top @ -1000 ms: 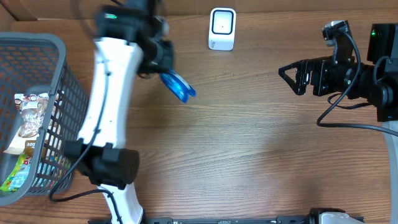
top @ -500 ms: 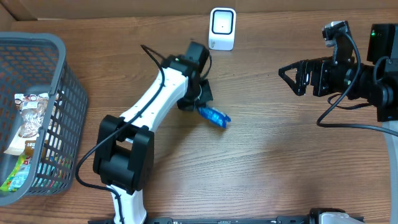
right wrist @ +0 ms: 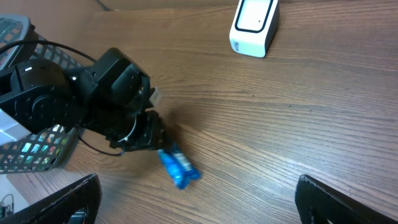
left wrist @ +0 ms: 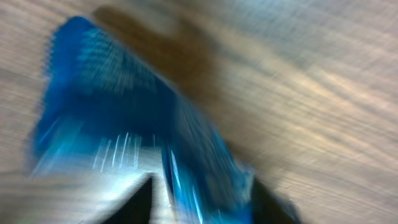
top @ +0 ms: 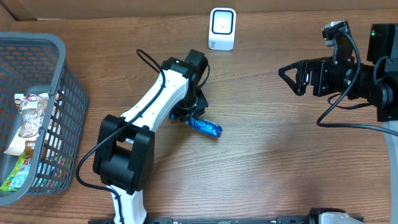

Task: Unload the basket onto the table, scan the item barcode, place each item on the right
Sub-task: 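Lift the blue wrapper out and drop it on the table center, then reach the left gripper back into the basket and grasp the clear bag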

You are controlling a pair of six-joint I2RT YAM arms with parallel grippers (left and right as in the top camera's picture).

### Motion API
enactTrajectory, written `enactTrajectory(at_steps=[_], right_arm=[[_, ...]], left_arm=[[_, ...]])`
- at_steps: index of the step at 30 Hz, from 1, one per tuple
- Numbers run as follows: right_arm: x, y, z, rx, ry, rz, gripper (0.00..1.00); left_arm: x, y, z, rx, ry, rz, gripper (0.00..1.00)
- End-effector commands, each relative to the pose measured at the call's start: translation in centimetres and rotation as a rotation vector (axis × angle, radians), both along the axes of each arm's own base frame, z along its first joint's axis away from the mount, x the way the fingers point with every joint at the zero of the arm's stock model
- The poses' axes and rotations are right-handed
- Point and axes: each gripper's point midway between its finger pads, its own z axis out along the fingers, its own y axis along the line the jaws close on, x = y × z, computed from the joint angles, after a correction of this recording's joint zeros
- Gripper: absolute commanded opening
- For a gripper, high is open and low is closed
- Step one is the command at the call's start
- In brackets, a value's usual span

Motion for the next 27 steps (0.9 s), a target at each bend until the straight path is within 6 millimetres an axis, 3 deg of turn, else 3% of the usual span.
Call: enactTrajectory(at_steps=[1, 4, 6, 8, 11, 13, 14, 17, 22, 27], right_arm=[[0.0, -0.1, 1.3, -0.002, -0.044, -0.002, 1.00], [0.1, -0.1, 1.3, -0.002, -0.045, -0.002, 1.00], [0.1, -0.1, 1.3, -0.002, -0.043, -0.003, 1.00], [0.1, -0.1, 1.2, -0.002, -0.040, -0.002, 1.00], [0.3, 0.0, 1.1, -0.001, -0.040, -0.002, 1.00], [0.4, 0.0, 1.0, -0.001, -0.036, -0.002, 1.00], [0.5, -0.1, 0.8, -0.001, -0.027, -0.002, 1.00], [0.8, -0.1, 0.2, -0.001, -0.006, -0.002, 1.00], [1.0, -0.1, -0.6, -0.001, 0.027, -0.002, 1.00], [1.1, -0.1, -0.8, -0.001, 0.032, -0.002, 1.00]], left_arm=[[1.1, -0.7, 0.4, -0.031, -0.050, 0.015, 0.99], [2.5, -2.4, 1.6, -0.143, -0.095, -0.104, 0.91], [3.6, -2.7, 3.6, -0.195, -0.127, -0.146, 0.88], [5.0, -1.6, 6.3, -0.184, -0.169, -0.125, 0.89], [7.7, 1.2, 11.9, -0.130, -0.288, -0.073, 0.91], [9.3, 3.5, 16.7, -0.103, -0.397, -0.058, 0.92], [9.9, 5.5, 20.8, -0.079, -0.481, -0.046, 0.93], [9.3, 9.9, 26.5, -0.012, -0.586, 0.005, 0.95], [6.2, 18.6, 30.8, 0.096, -0.629, 0.135, 0.96], [3.6, 26.3, 32.7, 0.102, -0.676, 0.290, 0.97]])
